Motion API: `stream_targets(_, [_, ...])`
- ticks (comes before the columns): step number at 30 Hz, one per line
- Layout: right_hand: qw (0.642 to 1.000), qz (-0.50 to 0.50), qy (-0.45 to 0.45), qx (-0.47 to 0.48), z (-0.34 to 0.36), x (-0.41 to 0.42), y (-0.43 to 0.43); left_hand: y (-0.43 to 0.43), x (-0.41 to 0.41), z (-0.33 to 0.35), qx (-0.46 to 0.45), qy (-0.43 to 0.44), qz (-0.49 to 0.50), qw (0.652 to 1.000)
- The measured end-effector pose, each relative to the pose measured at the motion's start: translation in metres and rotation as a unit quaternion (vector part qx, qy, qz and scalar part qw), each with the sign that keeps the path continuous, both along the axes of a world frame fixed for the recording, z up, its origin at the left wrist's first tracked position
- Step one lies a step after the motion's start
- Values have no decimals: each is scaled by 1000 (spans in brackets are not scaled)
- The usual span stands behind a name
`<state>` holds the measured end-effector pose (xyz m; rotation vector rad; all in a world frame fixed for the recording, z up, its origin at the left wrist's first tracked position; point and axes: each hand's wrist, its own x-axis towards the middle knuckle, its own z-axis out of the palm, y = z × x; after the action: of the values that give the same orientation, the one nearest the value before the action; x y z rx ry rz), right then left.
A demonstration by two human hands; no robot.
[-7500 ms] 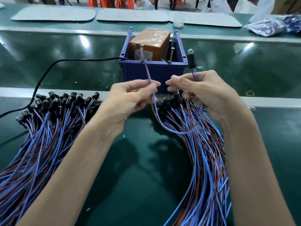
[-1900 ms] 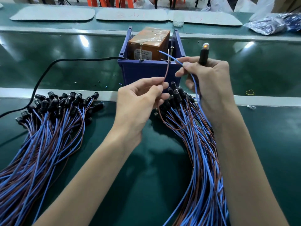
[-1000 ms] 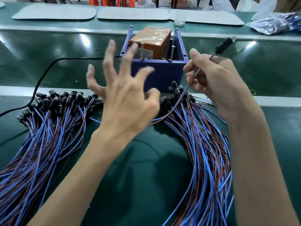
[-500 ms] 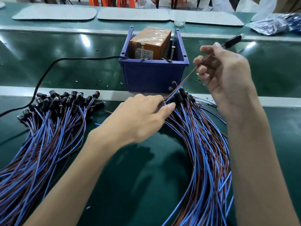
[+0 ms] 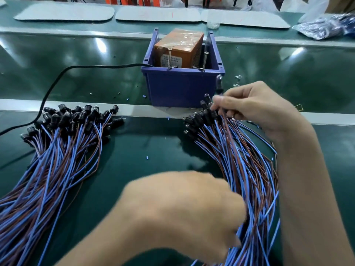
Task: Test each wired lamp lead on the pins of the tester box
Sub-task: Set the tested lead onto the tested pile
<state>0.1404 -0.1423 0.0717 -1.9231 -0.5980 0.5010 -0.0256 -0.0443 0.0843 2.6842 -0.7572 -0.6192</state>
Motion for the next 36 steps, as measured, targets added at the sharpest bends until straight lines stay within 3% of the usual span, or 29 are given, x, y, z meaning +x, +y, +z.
stream_targets(3, [995, 35, 1, -89, -7, 1, 1, -13, 2, -1, 13, 64, -24, 998])
stream_targets(6, [985, 13, -10, -170, -12, 3, 2, 26, 17, 1, 111, 40, 152, 981])
stream_targets(9, [976, -3, -38, -216, -9, 1, 2, 102, 26, -8, 203, -2, 408, 890])
stream_targets(11, [963, -18, -84, -256, -6, -2, 2, 142, 22, -15, 210, -15, 529, 822])
stream_targets(14, [944, -45, -139, -295, -1, -5, 3, 171, 15, -25, 145, 16, 602, 785])
stream_targets(17, [945, -79, -162, -272, 2, -5, 4, 183, 10, -26, 130, 12, 636, 760])
stream_targets(23, [959, -118, -179, -187, 6, -8, 6, 183, 9, -30, 99, 27, 644, 758])
stream_targets(29, [972, -95, -183, -114, 6, -13, 15, 183, 11, -33, 148, 14, 626, 766])
stream_targets(32, [978, -78, -177, -84, 7, -16, 20, 183, 9, -24, 132, -46, 620, 772])
stream_targets(36, [994, -8, -107, -10, 12, -25, 26, 164, 11, -5, 16, -192, 578, 793])
